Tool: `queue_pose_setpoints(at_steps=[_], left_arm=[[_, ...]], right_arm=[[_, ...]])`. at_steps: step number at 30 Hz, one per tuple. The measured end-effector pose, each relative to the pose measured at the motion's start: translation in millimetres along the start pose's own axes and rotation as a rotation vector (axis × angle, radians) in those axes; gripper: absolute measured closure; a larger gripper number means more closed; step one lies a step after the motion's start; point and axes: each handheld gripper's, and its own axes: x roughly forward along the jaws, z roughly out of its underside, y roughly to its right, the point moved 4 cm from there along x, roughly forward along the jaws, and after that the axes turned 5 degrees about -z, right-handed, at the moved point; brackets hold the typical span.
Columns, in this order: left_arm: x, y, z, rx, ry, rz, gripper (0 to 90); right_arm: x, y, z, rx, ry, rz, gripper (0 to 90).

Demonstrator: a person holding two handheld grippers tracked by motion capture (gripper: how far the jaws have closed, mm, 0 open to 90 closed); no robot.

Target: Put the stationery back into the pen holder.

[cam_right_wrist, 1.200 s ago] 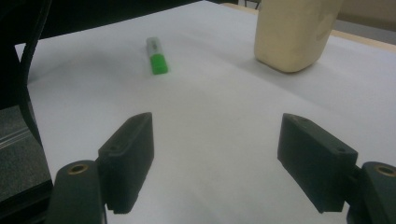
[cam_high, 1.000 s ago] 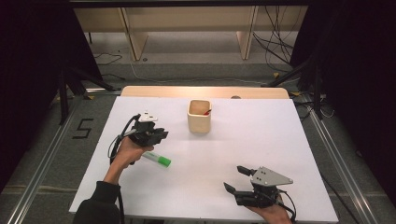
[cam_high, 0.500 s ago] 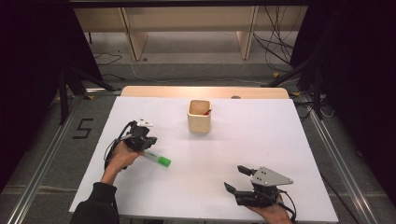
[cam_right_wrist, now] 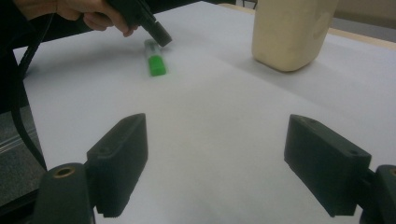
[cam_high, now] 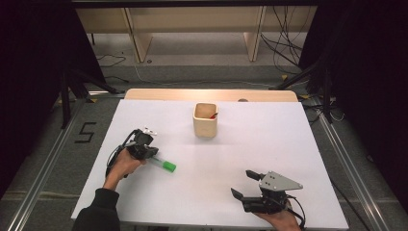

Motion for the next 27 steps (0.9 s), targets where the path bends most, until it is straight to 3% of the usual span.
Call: queue_pose_setpoints(at_steps=[5,12,27], left_arm=[[-0.2,-0.1,1.5,-0.009,-0.012,0.011,89.1],[-6.1,4.2,7.2,0.010,-0.046,0.007,89.1],[-26.3,18.0,35.0,0.021,-0.116,0.031,89.1]], right_arm=[[-0.3,0.4,-0.3,0.002,0.004,-0.003,21.3],[-0.3,0.0,-0.2,-0.001,0.000,0.000,21.2],[0.6,-0.8,0.0,-0.005,-0.008,0.000,21.4]])
